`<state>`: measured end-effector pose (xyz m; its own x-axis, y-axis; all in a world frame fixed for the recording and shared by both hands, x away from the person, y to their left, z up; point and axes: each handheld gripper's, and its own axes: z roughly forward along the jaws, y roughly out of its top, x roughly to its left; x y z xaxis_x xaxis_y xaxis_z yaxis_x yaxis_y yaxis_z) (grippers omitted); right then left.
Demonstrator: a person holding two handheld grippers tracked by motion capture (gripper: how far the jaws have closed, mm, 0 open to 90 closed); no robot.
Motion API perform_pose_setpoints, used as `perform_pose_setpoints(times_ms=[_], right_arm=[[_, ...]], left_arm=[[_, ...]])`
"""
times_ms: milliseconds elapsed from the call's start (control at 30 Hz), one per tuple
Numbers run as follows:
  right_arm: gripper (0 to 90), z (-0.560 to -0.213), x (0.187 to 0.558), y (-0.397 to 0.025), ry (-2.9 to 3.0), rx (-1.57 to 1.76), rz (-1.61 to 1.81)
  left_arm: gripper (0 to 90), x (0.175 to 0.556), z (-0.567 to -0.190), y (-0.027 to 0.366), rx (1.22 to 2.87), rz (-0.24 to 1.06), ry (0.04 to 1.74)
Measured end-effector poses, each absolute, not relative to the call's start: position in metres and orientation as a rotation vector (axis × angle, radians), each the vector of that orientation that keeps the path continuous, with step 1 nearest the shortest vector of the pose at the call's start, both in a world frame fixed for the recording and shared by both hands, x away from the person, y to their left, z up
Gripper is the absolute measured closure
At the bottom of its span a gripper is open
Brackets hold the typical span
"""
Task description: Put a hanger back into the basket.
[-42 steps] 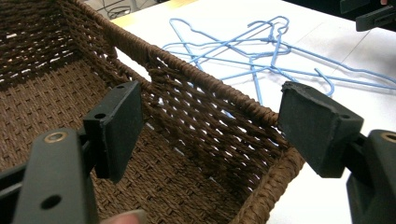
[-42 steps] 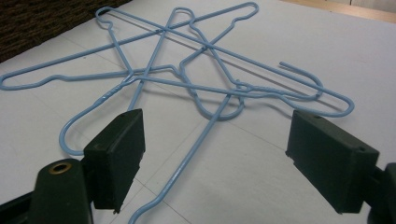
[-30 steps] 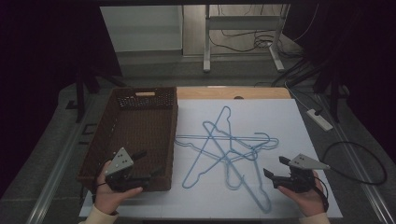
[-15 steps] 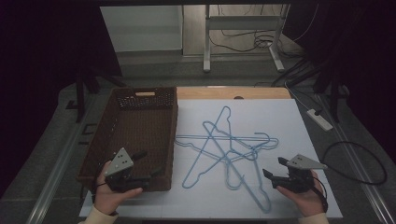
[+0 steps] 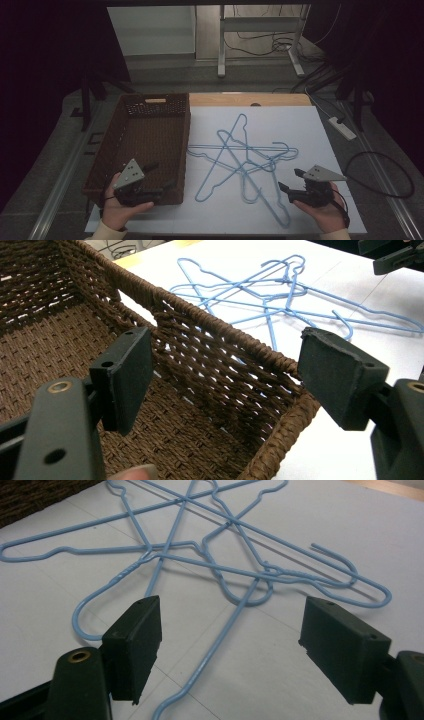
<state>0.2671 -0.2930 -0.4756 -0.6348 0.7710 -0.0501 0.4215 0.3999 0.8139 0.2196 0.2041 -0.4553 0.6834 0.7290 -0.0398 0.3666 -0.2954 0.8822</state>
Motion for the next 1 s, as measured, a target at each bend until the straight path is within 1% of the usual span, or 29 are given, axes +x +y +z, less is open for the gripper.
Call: perform_pose_setpoints(times_ms=[500, 700, 733, 833, 1000], right_arm=[[26.2, -0.466, 0.272, -0.268, 2.314, 0.98, 1.072], [29.1, -0.463, 0.273, -0.233, 2.418, 0.942, 0.975], [29.1, -0.463, 0.273, -0.233, 2.418, 0.942, 0.975], [30.9, -0.465, 0.27, -0.209, 2.505, 0.913, 0.909], [35.7, -0.471, 0.268, -0.185, 2.6, 0.881, 0.798]], left_arm=[[23.3, 0.219, -0.455, 0.204, 1.904, 0.459, 0.849], [23.3, 0.219, -0.454, 0.204, 1.9, 0.456, 0.848], [23.3, 0.219, -0.454, 0.204, 1.9, 0.456, 0.848], [23.3, 0.219, -0.454, 0.204, 1.9, 0.457, 0.846], [23.3, 0.219, -0.454, 0.204, 1.9, 0.456, 0.845]])
